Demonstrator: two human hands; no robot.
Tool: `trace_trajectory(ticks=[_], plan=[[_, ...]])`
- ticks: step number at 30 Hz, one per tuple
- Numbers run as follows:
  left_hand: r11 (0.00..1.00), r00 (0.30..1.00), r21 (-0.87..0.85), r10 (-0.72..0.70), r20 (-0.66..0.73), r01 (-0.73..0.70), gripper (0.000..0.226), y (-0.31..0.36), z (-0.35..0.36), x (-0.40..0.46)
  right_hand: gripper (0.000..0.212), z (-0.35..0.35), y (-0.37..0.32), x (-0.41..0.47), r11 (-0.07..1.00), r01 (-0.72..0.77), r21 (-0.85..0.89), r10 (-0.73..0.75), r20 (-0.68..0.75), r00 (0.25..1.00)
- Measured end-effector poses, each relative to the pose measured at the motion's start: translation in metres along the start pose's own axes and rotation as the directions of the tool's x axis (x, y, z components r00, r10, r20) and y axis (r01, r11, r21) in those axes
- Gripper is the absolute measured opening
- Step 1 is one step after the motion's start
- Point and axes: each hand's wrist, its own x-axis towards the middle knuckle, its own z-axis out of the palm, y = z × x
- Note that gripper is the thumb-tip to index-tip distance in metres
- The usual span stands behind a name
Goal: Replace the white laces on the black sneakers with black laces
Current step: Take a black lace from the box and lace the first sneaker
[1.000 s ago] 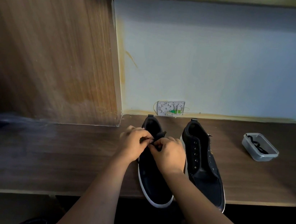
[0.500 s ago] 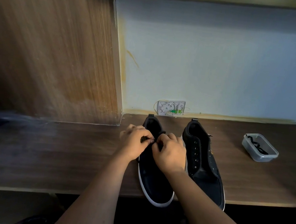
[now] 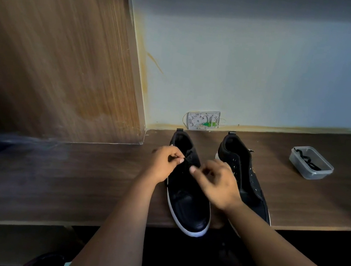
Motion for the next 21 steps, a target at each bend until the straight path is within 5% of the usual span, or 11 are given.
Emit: trace_trajectory(ticks=[3,7,11,21], plan=[[1.000,1.000,0.001,0.015,-0.020,-0.015,0.008,-0.001,0.001,-0.003,0.014,-0.003,0.007,0.024,0.970,-0.172,0.171,0.175,-0.003,0.985],[0.997,0.996,-0.030,0.069,-0.056,-0.071,0.009,-0.006,0.005,-0.002,0.027,-0.001,0.006,0.051,0.986,-0.083,0.147,0.068,0.108,0.992],[0.991,0.988,-0.048,0.119,-0.097,-0.124,0.009,-0.013,0.009,0.001,0.014,0.007,0.004,0.068,0.995,-0.028,0.101,0.002,0.249,0.968],[0.987,0.993,-0.118,0.097,-0.074,-0.105,0.011,-0.014,0.009,0.003,0.012,0.010,-0.002,0.082,0.972,-0.030,0.233,0.013,0.074,0.997]])
